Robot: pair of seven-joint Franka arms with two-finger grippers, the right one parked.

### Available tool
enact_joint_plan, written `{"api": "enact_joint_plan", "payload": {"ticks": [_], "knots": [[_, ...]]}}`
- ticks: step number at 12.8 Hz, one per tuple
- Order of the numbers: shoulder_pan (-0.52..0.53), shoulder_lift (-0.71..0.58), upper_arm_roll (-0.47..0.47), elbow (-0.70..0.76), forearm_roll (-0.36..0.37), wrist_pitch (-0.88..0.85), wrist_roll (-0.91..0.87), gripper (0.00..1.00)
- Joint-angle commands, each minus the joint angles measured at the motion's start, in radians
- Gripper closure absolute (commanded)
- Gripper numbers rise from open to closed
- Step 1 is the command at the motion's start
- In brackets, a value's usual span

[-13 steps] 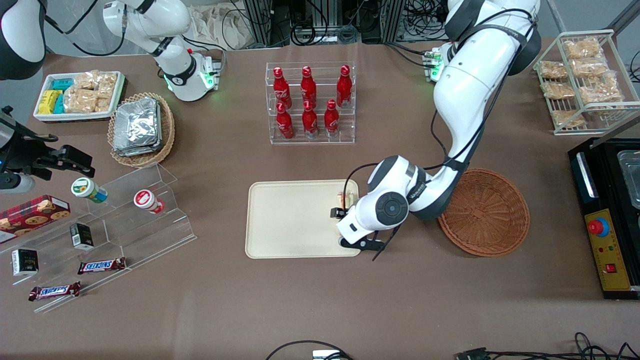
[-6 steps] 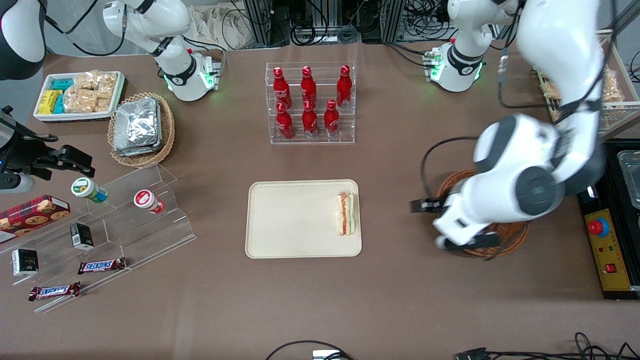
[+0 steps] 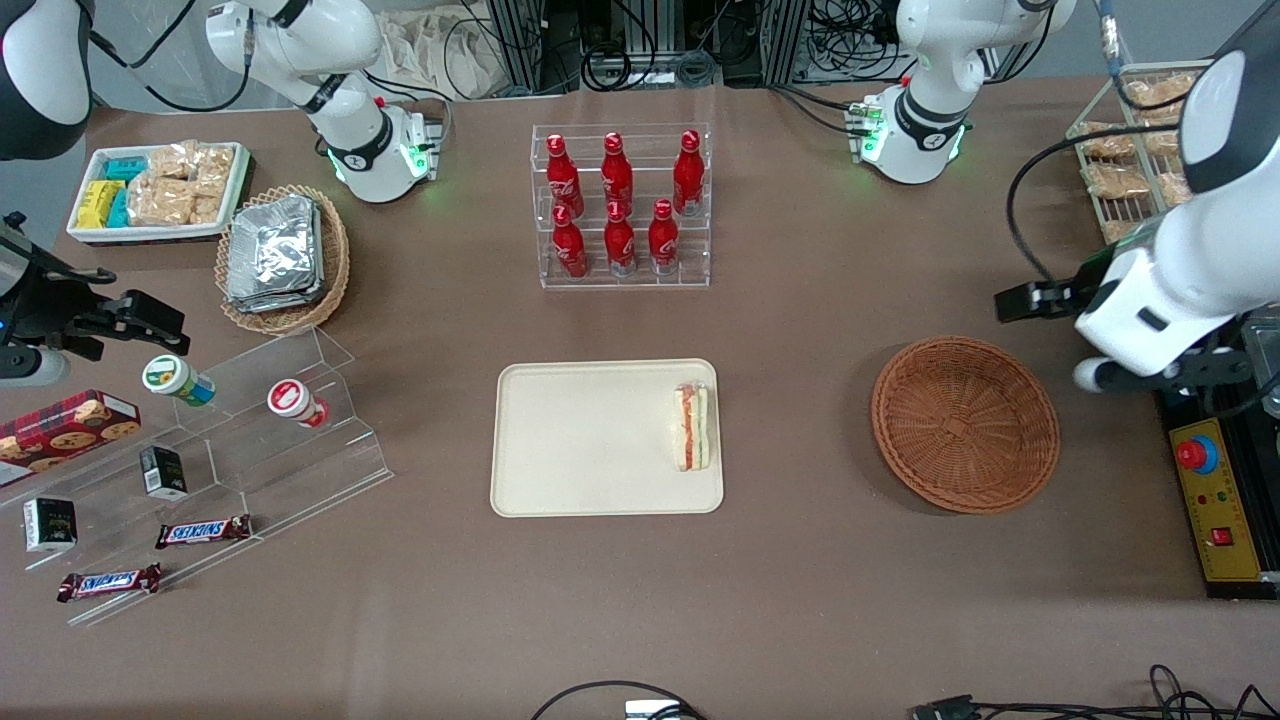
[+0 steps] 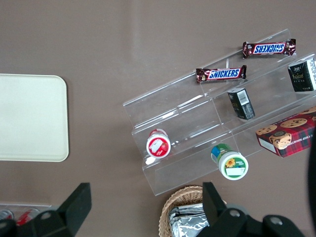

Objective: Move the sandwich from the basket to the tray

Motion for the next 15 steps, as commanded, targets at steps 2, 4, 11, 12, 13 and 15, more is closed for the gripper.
{"api": "enact_joint_plan", "payload": {"ticks": [2, 4, 11, 12, 13, 15], "knots": [[0.057, -0.058, -0.008, -0.097, 0.011, 0.009, 0.037, 0.00], [0.089, -0.103, -0.008, -0.172, 0.008, 0.052, 0.039, 0.00], [0.097, -0.217, 0.018, -0.324, -0.048, 0.164, 0.057, 0.00], [-0.002, -0.224, 0.127, -0.333, -0.048, 0.175, 0.057, 0.00], [-0.103, -0.232, 0.233, -0.341, -0.049, 0.187, 0.059, 0.00], [-0.119, -0.244, 0.256, -0.358, -0.064, 0.207, 0.071, 0.00]]}}
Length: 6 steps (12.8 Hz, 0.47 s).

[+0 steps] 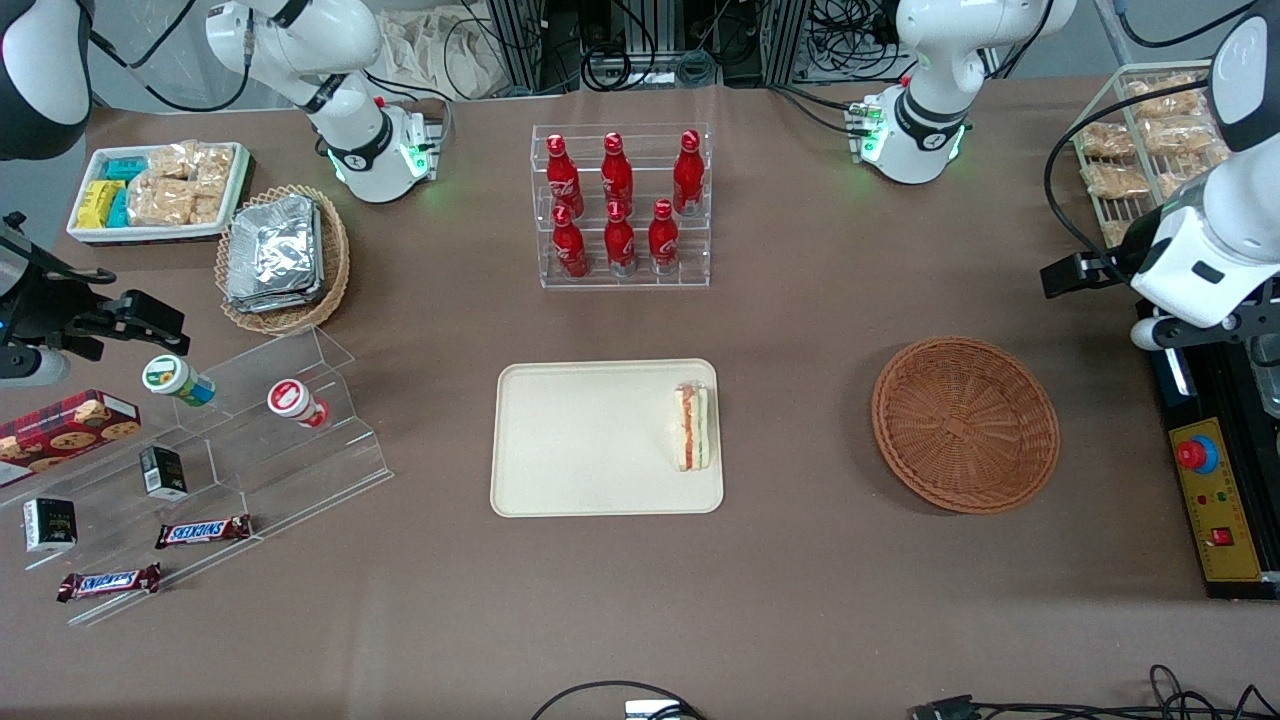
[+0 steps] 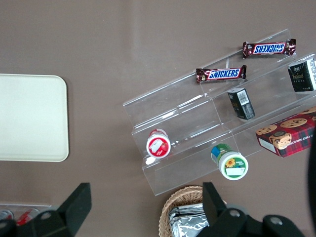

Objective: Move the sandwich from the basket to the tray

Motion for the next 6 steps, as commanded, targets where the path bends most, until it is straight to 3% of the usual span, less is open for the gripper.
{"api": "enact_joint_plan", "payload": {"ticks": [1, 6], "knots": [[-0.029, -0.054, 0.042, -0.076, -0.022, 0.062, 0.028, 0.00], [-0.025, -0.067, 0.040, -0.097, -0.010, 0.126, 0.151, 0.00]]}}
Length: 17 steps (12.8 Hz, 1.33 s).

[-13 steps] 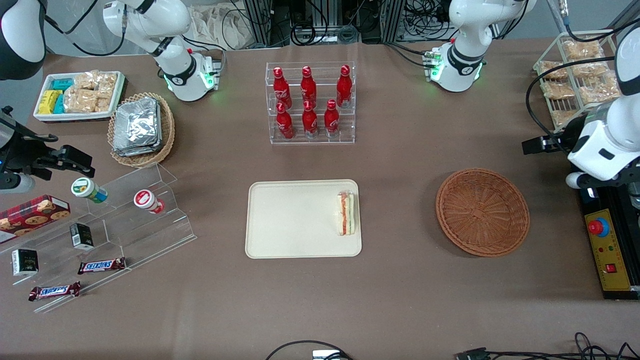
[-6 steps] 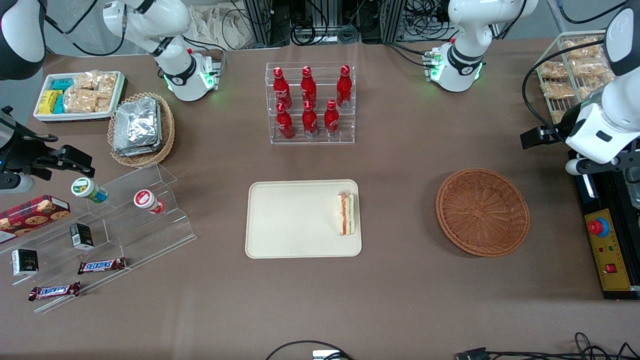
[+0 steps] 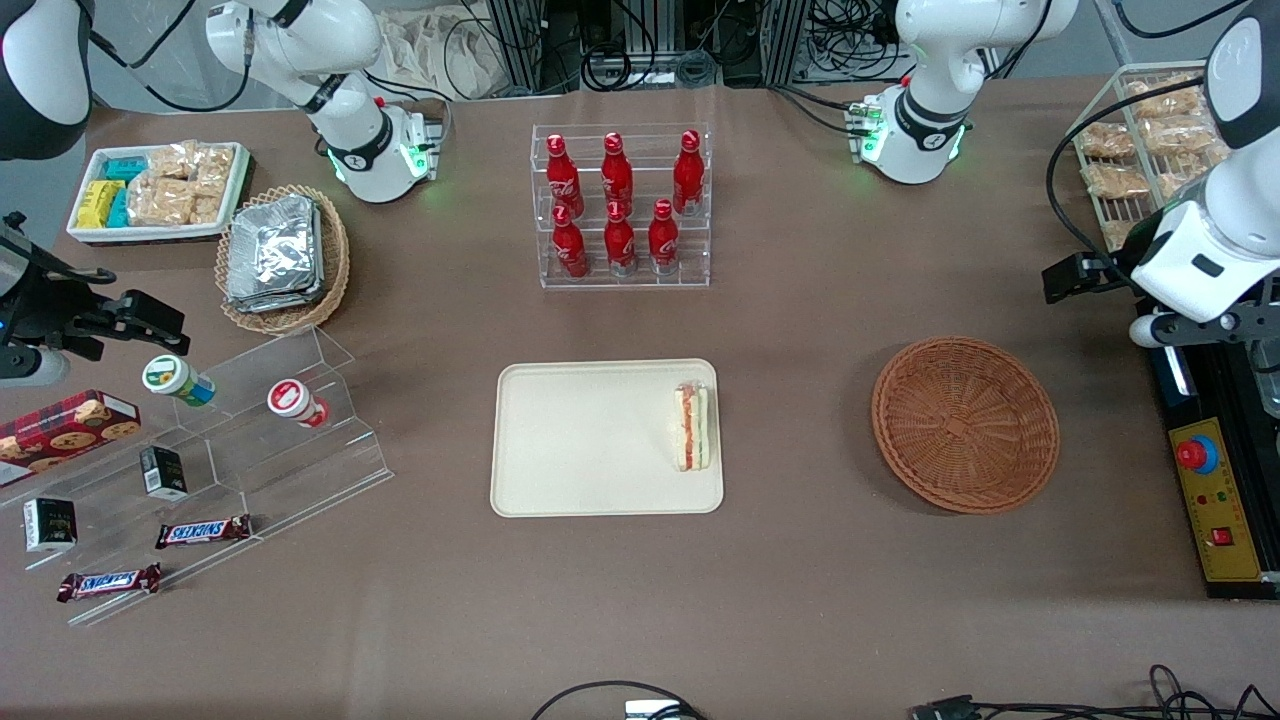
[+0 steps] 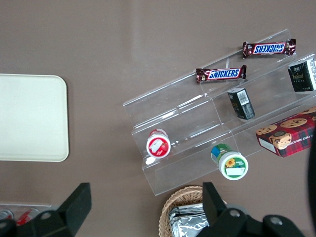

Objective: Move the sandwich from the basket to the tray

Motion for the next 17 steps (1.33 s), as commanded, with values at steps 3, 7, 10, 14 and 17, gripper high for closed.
{"api": "enact_joint_plan", "payload": {"ticks": [3, 7, 10, 14, 17], "knots": [[-0.009, -0.030, 0.010, -0.032, -0.005, 0.071, 0.106, 0.00], [-0.012, -0.025, 0.012, -0.032, -0.008, 0.070, 0.105, 0.00], [-0.015, -0.024, 0.012, -0.032, -0.009, 0.067, 0.097, 0.00], [-0.015, -0.025, 0.012, -0.032, -0.009, 0.062, 0.082, 0.00], [-0.015, -0.025, 0.012, -0.032, -0.009, 0.064, 0.082, 0.00]]}}
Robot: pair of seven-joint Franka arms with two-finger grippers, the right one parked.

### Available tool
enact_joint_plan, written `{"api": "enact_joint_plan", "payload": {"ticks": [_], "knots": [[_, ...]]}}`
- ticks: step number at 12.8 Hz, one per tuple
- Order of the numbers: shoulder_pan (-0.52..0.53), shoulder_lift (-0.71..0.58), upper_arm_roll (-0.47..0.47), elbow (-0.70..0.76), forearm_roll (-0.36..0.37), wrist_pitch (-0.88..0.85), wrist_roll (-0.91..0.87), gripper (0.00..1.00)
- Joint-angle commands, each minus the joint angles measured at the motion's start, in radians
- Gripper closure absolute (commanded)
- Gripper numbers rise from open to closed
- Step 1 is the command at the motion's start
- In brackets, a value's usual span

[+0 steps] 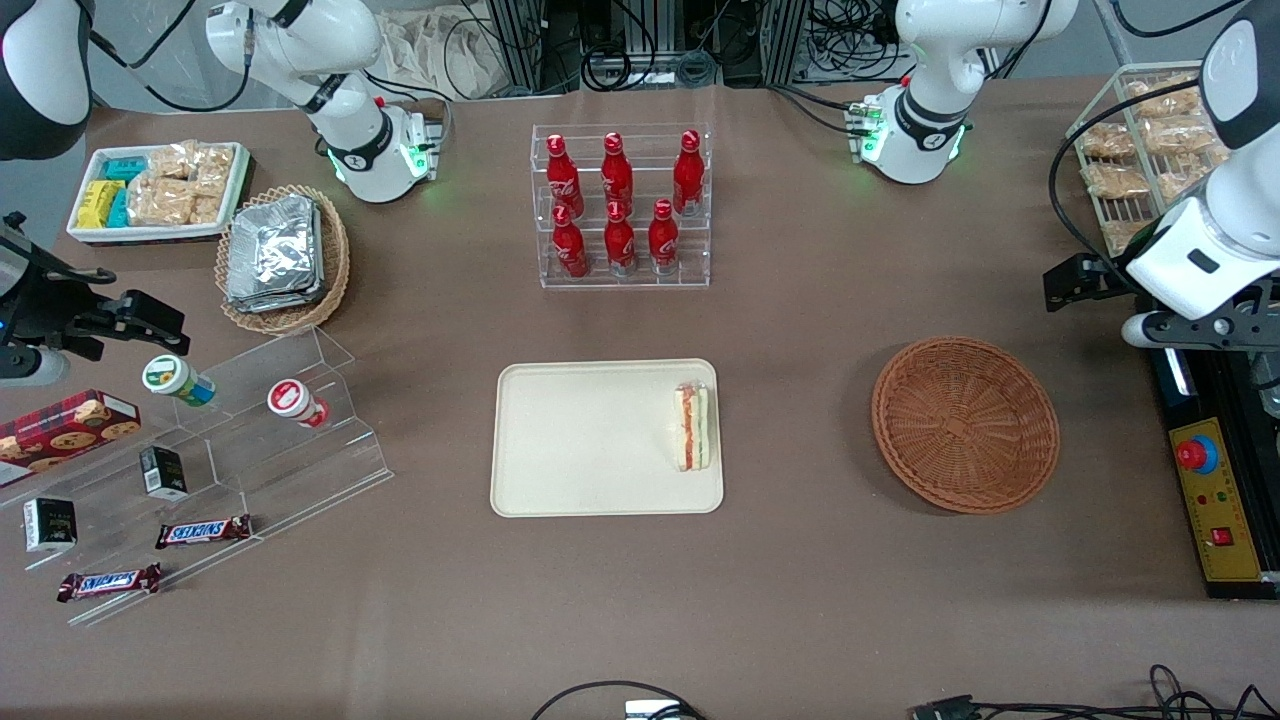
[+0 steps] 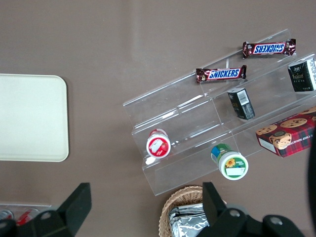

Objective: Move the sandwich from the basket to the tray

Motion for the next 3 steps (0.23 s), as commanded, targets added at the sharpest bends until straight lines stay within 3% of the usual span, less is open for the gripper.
{"api": "enact_joint_plan", "payload": {"ticks": [1, 3], "knots": [[-0.012, -0.023, 0.011, -0.024, -0.009, 0.011, -0.009, 0.00], [-0.012, -0.023, 0.011, -0.022, -0.011, 0.011, -0.009, 0.00]]}}
